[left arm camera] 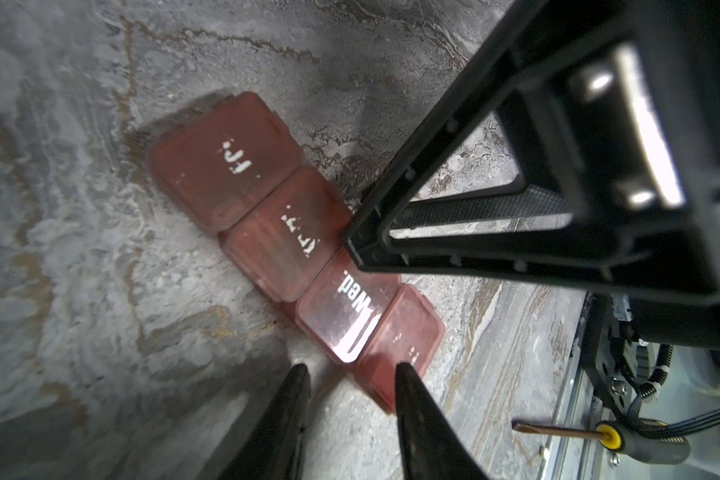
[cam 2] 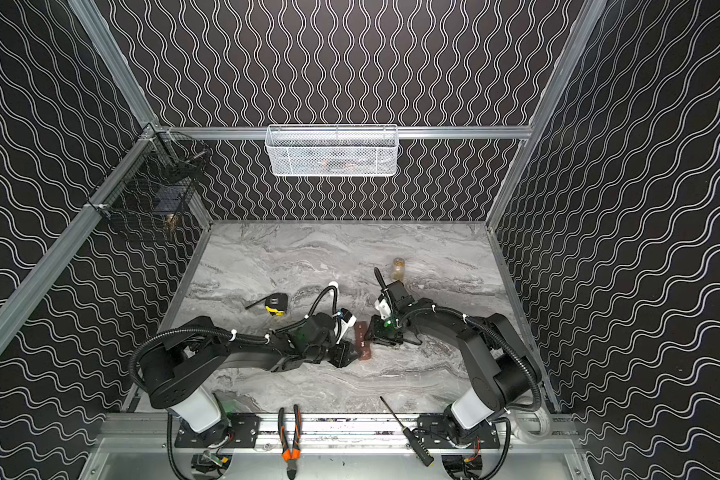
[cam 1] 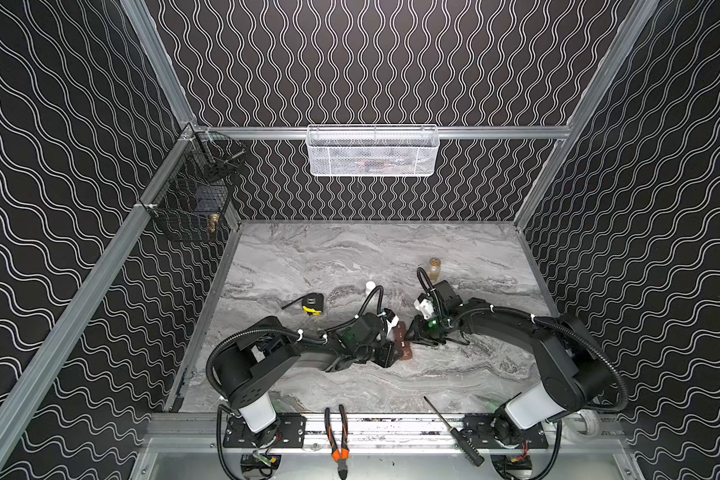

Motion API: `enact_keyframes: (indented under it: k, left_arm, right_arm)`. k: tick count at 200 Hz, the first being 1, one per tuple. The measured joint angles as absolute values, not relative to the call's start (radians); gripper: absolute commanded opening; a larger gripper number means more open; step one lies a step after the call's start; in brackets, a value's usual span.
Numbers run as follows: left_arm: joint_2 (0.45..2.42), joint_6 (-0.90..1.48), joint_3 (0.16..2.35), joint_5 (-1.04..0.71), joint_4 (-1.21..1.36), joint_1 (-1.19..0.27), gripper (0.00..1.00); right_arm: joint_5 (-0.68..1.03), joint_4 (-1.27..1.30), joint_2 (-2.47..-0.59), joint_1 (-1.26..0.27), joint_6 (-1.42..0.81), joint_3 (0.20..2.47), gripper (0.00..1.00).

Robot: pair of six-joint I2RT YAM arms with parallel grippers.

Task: Sort the pills into containers

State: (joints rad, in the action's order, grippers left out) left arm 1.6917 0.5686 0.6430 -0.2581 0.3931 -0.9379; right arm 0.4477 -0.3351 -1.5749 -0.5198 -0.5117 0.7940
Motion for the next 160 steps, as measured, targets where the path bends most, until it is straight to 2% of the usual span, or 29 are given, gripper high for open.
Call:
enact_keyframes:
  k: [30,76,160]
  left_arm:
    - [1.697,0.568,0.649,-0.263,0.393,-0.938,0.37]
    - [1.697,0.564,0.656,-0.265,0.386,-0.938,0.33]
    - [1.715,0.548,0.679,-0.269,0.376,-0.938,0.33]
  right_arm:
    - [0.447,-0.346,-1.550,-0.520,-0.507,0.797,0.39]
    - [0.454,-0.396,-1.523,-0.520,-0.452,0.789,0.34]
    - [0.485,-0.437,-1.532,-0.521,-0.414,0.773,0.31]
